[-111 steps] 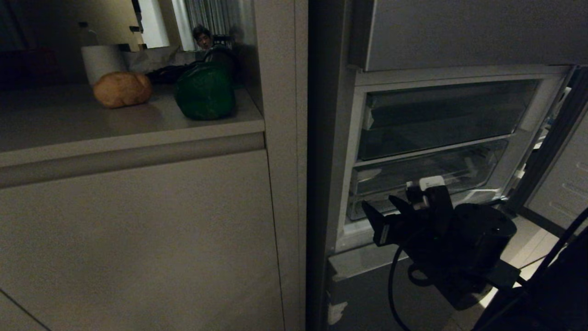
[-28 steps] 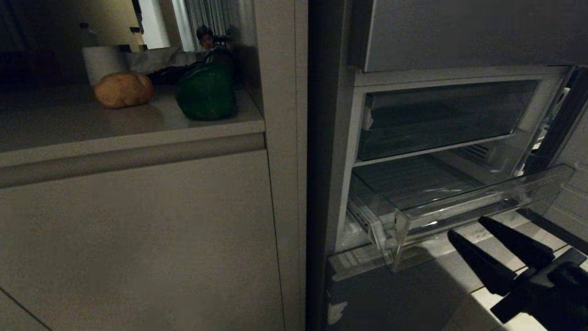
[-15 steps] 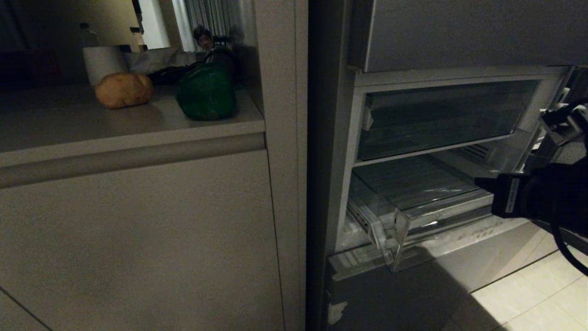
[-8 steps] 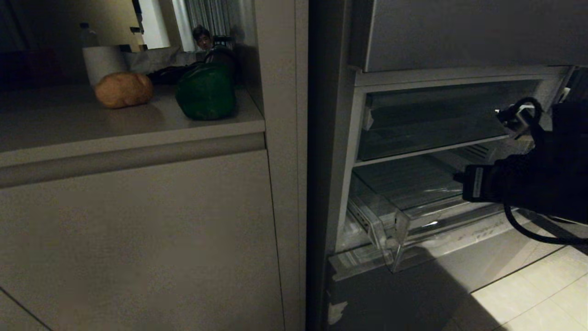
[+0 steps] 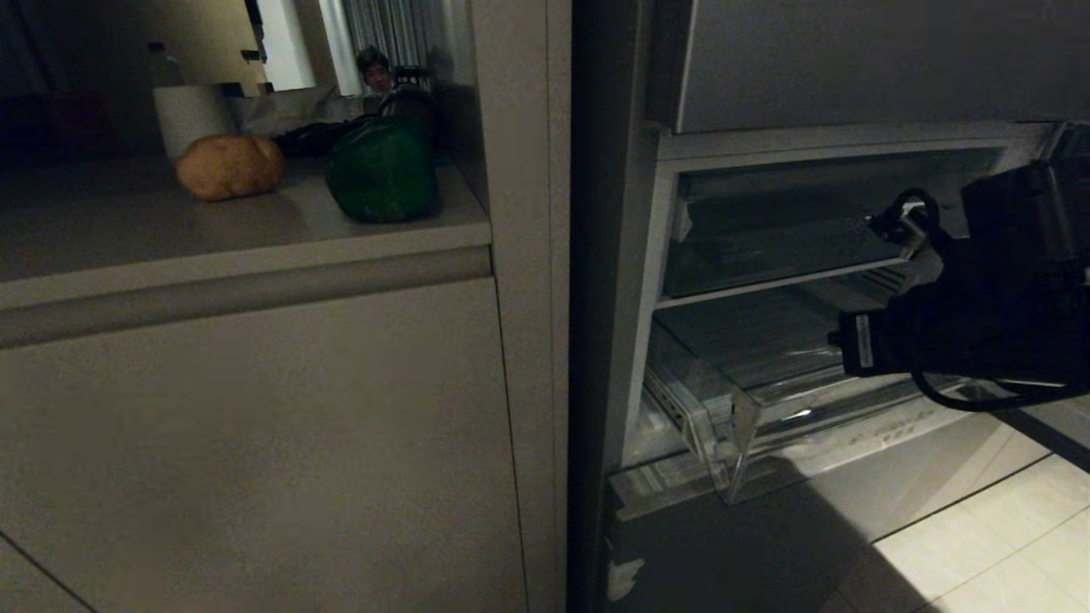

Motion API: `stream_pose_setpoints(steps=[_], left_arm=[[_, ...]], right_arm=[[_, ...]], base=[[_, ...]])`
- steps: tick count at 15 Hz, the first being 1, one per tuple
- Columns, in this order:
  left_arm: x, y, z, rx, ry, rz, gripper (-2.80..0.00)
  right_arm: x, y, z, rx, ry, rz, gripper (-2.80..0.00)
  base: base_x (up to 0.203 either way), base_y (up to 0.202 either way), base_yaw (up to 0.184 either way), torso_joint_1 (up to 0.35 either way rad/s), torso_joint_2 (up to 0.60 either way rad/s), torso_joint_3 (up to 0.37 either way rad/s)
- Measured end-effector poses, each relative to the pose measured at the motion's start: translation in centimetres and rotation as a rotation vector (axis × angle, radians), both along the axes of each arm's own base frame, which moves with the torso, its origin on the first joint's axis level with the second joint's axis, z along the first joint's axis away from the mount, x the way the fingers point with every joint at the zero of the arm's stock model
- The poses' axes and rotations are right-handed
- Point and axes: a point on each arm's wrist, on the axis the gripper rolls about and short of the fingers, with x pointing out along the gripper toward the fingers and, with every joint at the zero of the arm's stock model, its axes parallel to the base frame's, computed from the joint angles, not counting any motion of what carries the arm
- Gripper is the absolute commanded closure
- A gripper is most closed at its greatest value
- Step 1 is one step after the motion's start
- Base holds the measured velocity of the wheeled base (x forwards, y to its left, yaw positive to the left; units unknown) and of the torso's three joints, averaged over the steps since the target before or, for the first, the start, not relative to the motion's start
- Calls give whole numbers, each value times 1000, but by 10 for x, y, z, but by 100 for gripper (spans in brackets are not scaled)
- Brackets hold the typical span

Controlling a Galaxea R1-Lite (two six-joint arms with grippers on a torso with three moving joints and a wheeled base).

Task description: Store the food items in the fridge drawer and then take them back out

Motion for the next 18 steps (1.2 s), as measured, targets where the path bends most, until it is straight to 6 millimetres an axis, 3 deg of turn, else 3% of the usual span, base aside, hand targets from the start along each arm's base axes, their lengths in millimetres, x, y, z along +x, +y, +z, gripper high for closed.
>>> stream_pose_setpoints(steps=[9,18], left_arm=[[0,0,0,0,0,1,0],[0,0,0,0,0,0,0]], right_arm=[[-21,-7,12,-68,195,6,0],[-93,-27,24,-103,319,6,0]], base=[[0,0,0,0,0,0],[0,0,0,0,0,0]])
